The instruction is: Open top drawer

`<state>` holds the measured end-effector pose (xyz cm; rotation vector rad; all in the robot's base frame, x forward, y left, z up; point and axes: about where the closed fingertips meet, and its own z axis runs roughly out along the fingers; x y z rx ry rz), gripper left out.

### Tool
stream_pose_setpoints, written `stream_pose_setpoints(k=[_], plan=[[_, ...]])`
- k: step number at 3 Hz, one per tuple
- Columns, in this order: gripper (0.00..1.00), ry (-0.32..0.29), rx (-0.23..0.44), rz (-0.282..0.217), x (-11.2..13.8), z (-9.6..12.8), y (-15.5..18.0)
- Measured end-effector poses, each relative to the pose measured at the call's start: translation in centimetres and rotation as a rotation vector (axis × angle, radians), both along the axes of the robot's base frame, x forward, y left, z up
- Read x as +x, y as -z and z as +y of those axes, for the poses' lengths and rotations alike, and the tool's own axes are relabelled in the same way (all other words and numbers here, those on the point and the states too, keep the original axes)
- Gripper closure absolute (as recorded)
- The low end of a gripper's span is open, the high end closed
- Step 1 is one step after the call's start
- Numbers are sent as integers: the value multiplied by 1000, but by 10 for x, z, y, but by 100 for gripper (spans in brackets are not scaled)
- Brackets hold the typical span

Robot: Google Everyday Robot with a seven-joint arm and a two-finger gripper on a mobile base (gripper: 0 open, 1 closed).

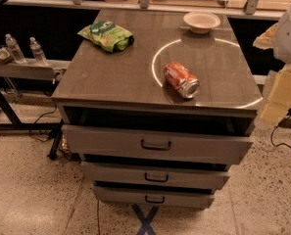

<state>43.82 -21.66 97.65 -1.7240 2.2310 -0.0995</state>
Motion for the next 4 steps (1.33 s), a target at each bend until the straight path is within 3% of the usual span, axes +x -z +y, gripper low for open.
stream_pose_setpoints(k=[1, 2, 4], plan=[[0, 0, 0, 0, 0, 0, 0], [0, -14, 29, 24, -9, -11, 25], [0, -80, 112, 95, -44, -36, 111]])
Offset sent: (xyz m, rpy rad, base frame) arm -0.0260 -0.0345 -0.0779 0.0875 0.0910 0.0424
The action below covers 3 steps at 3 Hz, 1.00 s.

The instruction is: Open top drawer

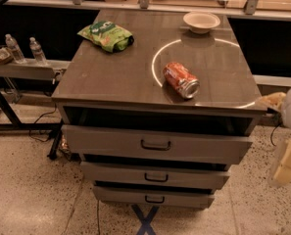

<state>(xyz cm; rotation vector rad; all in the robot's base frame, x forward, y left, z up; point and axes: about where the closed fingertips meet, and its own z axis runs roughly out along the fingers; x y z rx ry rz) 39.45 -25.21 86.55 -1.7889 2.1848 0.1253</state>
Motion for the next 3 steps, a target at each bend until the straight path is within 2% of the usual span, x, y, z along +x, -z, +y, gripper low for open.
stream_pose_setpoints(k=[1, 2, 3], plan=[[0, -49, 52, 31, -16, -2, 57], [0, -48, 52, 31, -16, -2, 56], [0, -41, 60, 20, -9, 4, 75]])
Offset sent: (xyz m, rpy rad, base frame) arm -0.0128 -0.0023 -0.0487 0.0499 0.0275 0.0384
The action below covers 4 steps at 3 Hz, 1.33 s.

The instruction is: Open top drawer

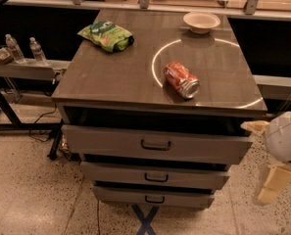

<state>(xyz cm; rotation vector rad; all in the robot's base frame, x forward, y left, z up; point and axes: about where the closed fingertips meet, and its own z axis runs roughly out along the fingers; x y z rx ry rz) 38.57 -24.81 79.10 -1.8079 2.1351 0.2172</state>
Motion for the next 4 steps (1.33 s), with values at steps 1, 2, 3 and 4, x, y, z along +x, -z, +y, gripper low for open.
stream_pose_setpoints(k=[1, 2, 3, 4], plan=[[0, 5, 16, -25, 21, 11, 45], [0, -1, 34, -54, 46, 21, 76], [0, -6, 41, -75, 64, 27, 90], [2, -13, 43, -73, 84, 33, 113]])
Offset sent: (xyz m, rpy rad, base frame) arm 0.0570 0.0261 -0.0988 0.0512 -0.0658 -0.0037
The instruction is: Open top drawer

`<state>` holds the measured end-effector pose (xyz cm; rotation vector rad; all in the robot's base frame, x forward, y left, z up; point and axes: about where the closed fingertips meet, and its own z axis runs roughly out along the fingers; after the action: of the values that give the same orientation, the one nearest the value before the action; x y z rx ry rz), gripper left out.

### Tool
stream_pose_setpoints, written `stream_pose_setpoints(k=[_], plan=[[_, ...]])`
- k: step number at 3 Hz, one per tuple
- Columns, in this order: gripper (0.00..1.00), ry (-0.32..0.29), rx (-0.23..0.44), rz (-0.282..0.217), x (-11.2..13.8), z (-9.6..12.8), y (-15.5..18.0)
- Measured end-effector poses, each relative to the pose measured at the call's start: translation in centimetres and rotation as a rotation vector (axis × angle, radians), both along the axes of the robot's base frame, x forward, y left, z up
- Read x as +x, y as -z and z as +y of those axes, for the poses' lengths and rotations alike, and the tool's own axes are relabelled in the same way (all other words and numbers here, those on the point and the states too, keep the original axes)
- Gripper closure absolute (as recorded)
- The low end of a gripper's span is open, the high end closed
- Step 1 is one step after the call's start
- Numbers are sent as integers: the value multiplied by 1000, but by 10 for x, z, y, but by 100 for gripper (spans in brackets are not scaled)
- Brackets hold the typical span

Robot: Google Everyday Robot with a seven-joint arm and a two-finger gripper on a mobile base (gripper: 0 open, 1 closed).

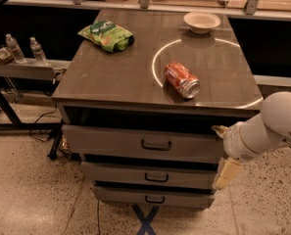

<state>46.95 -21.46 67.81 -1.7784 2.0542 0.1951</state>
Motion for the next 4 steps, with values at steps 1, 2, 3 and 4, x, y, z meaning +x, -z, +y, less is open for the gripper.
stream_pose_setpoints(k=[1, 2, 3, 4], plan=[[24, -4, 0, 6, 6, 2, 10], [47, 3, 4, 24, 2, 3, 17], [71, 3, 4, 25, 1, 3, 13], [99, 3, 5, 25, 1, 3, 1]])
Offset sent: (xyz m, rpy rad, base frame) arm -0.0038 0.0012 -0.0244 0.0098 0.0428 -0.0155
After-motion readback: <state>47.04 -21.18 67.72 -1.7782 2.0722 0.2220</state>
